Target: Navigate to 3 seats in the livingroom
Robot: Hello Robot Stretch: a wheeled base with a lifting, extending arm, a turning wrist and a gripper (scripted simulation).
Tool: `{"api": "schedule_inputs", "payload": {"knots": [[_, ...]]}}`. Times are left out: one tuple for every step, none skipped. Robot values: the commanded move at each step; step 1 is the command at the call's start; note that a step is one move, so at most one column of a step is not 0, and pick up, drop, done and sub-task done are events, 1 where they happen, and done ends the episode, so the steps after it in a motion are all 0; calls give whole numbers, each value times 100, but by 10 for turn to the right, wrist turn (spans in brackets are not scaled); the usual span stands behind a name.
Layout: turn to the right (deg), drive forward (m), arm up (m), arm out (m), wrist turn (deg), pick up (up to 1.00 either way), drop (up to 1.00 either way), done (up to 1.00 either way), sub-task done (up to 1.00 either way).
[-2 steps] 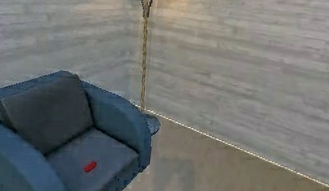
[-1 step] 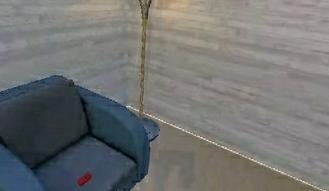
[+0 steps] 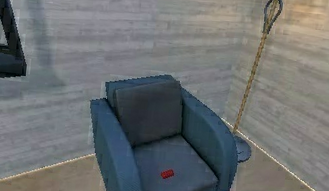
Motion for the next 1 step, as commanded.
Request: {"api": "schedule_inputs", "payload": {"knots": [[0, 0, 0, 0, 0, 0, 0, 100, 0]]}}
